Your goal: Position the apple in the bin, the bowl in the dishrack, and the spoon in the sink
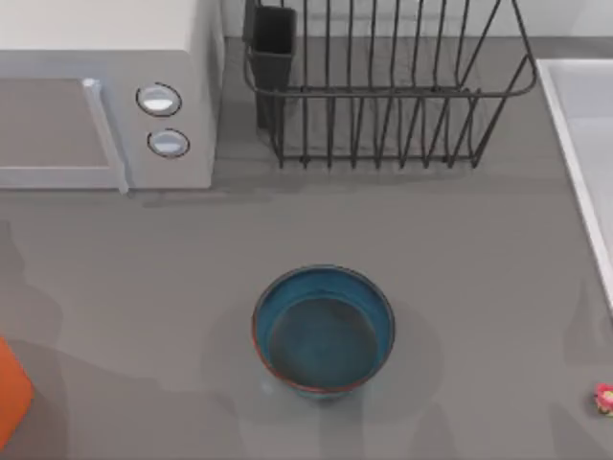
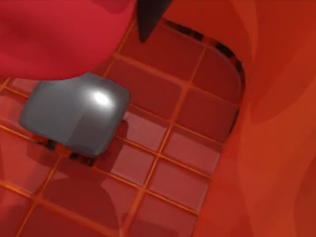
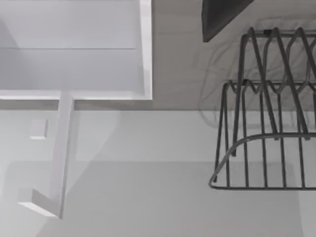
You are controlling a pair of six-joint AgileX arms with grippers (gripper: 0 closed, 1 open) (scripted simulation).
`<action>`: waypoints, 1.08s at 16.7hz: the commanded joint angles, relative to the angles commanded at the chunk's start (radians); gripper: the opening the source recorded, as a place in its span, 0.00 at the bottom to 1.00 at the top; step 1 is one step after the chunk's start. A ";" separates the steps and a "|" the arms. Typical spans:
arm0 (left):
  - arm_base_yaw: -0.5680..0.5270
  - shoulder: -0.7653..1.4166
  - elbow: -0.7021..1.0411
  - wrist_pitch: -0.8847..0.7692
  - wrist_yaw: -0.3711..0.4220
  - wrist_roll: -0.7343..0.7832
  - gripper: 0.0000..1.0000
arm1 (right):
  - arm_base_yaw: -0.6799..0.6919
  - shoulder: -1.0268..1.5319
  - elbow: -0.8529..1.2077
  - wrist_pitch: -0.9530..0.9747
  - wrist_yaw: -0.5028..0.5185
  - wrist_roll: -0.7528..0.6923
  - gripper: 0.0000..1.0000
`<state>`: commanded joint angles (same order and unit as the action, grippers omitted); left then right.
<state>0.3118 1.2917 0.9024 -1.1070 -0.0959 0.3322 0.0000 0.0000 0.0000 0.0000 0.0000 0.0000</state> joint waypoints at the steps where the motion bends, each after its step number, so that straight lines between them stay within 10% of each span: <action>1: 0.004 0.004 -0.027 0.028 0.000 0.005 0.00 | 0.000 0.000 0.000 0.000 0.000 0.000 1.00; 6: 0.008 0.007 -0.052 0.053 0.000 0.008 0.00 | 0.000 0.000 0.000 0.000 0.000 0.000 1.00; 18: 0.008 0.007 -0.052 0.053 0.000 0.008 0.90 | 0.000 0.000 0.000 0.000 0.000 0.000 1.00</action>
<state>0.3199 1.2983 0.8509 -1.0541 -0.0956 0.3406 0.0000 0.0000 0.0000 0.0000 0.0000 0.0000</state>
